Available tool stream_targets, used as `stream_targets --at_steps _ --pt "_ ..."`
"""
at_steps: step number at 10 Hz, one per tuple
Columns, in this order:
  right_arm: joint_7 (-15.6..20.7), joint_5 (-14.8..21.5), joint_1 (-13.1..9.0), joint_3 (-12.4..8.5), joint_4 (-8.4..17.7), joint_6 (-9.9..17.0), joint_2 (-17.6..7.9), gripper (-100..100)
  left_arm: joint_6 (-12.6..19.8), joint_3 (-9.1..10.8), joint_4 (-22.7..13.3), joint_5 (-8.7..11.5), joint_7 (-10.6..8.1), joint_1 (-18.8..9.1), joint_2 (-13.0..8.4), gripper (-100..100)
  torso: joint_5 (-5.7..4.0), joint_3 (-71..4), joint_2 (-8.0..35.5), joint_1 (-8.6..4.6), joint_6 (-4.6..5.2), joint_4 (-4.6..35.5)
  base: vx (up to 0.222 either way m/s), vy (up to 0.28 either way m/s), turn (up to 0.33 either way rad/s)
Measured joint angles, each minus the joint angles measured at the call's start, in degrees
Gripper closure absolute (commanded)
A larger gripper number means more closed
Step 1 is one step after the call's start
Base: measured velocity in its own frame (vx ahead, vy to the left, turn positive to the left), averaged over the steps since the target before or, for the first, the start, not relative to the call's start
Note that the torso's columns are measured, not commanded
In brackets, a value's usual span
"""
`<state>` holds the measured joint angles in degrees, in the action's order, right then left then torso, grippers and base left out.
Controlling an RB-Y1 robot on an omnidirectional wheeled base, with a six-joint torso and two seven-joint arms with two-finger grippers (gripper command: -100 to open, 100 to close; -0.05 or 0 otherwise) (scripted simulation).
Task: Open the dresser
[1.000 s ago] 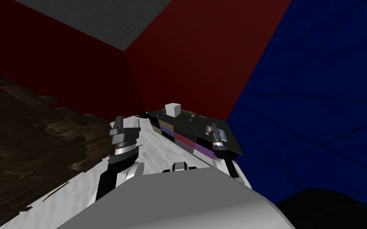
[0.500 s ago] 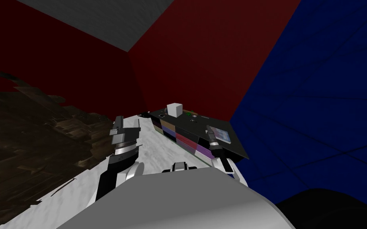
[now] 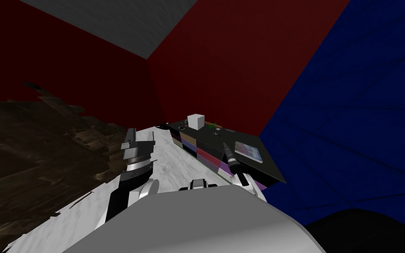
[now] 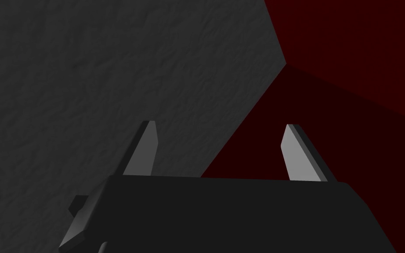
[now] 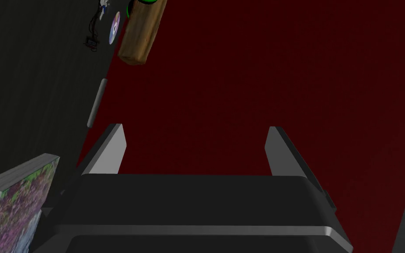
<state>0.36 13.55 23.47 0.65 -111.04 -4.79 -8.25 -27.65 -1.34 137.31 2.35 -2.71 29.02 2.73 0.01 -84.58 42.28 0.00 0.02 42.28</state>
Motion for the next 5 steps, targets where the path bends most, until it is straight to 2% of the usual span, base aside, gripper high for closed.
stream_targets --at_steps 2,3,5 --pt "-0.18 2.7 -0.22 0.29 2.64 2.26 -1.04 -100 0.0 0.0 0.0 0.0 0.0 0.0 0.0 0 -0.02 0.06 0.09 -0.06 -0.01 0.03 0.026 0.039 0.077" --pt "-0.08 4.31 -0.94 0.57 4.83 3.25 -1.2 -100 0.0 0.0 0.0 0.0 0.0 -0.01 0.0 0 -0.02 0.03 0.02 -0.03 -0.03 0.02 0.031 0.035 0.046" --pt "0.27 7.31 -0.98 1.85 5.67 6.74 -1.36 -100 0.0 0.0 0.0 0.0 0.0 0.0 0.0 0 0.0 -0.01 -0.03 0.02 -0.02 0.0 0.041 0.04 0.065"
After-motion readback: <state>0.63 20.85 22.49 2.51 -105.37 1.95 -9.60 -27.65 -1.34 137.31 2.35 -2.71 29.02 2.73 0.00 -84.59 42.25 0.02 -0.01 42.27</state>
